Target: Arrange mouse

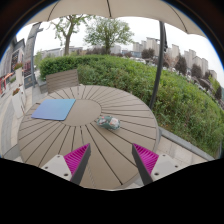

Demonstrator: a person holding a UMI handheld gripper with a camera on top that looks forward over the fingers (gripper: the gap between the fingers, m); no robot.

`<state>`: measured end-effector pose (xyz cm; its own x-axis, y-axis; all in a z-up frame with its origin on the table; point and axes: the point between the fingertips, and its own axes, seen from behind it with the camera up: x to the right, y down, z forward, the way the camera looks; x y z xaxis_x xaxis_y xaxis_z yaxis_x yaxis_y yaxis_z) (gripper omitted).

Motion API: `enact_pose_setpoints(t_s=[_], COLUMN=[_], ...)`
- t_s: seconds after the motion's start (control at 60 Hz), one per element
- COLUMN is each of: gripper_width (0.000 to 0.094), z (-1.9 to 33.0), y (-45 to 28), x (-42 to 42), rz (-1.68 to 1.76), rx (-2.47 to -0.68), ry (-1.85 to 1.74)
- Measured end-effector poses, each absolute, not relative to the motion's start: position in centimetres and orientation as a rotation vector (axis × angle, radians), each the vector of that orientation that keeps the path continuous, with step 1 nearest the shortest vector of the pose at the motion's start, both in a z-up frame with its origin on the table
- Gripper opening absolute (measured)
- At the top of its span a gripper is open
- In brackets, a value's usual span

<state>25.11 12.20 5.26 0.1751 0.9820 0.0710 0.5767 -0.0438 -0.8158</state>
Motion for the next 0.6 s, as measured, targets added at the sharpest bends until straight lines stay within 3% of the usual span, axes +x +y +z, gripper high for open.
enact_pose_setpoints(t_s=[0.367, 0.6], gripper_width=[0.0853, 0.0857], z=[0.1, -1.0], y=[15.4, 16.2], x=[14.5, 9.9], rz=[0.685, 0.706], rx=[-1.741, -1.746], ry=[-1.569, -1.62])
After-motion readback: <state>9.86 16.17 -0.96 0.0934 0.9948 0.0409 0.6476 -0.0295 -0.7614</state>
